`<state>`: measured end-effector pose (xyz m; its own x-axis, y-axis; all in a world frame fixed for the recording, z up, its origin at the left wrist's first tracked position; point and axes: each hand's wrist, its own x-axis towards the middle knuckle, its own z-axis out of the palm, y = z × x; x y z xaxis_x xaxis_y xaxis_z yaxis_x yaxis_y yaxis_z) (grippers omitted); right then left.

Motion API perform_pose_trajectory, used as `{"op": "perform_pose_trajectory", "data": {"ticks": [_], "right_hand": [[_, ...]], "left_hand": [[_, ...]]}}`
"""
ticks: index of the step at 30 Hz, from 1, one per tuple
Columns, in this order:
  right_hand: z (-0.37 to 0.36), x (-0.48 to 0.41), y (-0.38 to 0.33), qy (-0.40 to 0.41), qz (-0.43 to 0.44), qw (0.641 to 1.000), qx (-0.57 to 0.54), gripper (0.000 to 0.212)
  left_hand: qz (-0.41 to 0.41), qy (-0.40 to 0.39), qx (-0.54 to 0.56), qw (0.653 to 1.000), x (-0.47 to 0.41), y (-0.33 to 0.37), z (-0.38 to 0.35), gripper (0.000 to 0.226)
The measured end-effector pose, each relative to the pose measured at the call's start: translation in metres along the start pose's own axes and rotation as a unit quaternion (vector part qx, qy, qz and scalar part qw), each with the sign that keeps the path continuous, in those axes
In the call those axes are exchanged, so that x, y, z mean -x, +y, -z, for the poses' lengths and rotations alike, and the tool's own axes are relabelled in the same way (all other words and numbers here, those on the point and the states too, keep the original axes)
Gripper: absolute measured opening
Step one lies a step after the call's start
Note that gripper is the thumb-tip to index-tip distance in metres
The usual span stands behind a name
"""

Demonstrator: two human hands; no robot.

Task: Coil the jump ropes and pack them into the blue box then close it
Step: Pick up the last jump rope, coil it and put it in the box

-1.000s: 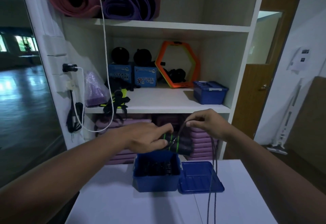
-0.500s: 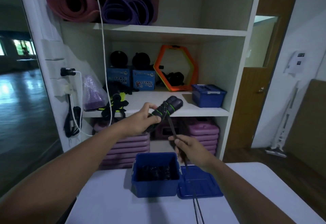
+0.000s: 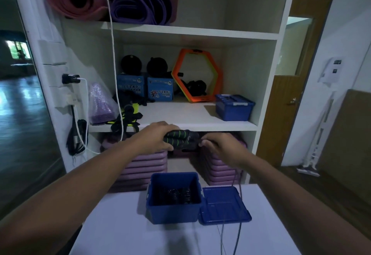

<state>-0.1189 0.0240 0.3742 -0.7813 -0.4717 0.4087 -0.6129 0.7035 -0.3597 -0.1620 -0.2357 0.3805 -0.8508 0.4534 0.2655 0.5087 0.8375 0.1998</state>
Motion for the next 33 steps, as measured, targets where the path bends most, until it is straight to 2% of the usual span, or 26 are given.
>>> {"op": "perform_pose_trajectory", "data": {"ticks": [5,8,11,14,16,18,20,24,27,30,33], "right_hand": [[0.020,-0.015,0.007,0.083,0.004,0.996,-0.013,0.017],[0.024,-0.018,0.014,0.080,-0.033,0.991,-0.098,0.014],[0.023,-0.012,0.021,0.059,-0.061,0.971,-0.223,0.013],[0.004,-0.001,0.036,0.044,-0.070,0.947,-0.309,0.008],[-0.018,0.006,0.041,0.049,-0.116,0.939,-0.320,0.021],[-0.040,0.012,0.034,0.045,-0.155,0.912,-0.376,0.024],[-0.056,0.016,0.021,0.033,-0.158,0.898,-0.410,0.026],[-0.070,0.021,0.007,-0.006,-0.136,0.902,-0.410,0.024],[-0.059,0.019,0.002,-0.047,-0.143,0.917,-0.369,0.024],[-0.043,0.013,0.000,-0.046,-0.104,0.966,-0.232,0.022],[-0.022,0.001,-0.002,-0.004,-0.063,0.987,-0.145,0.022]], "left_hand": [[-0.046,-0.069,0.123,0.989,0.014,0.031,0.006,0.067],[-0.033,-0.097,0.270,0.957,0.024,0.048,0.020,0.059],[-0.044,-0.111,0.348,0.930,0.031,0.057,0.035,0.055],[-0.055,-0.069,0.374,0.923,0.034,0.060,0.044,0.055],[-0.050,-0.015,0.382,0.923,0.032,0.058,0.047,0.056],[-0.036,0.035,0.393,0.918,0.027,0.053,0.046,0.056],[-0.014,0.087,0.375,0.923,0.021,0.045,0.042,0.056],[0.051,0.178,0.321,0.929,0.007,0.027,0.036,0.059],[0.086,0.215,0.231,0.945,-0.002,0.011,0.032,0.063],[0.093,0.219,0.119,0.964,-0.006,-0.006,0.023,0.059],[0.063,0.161,0.069,0.983,-0.003,-0.016,0.009,0.047]]}}
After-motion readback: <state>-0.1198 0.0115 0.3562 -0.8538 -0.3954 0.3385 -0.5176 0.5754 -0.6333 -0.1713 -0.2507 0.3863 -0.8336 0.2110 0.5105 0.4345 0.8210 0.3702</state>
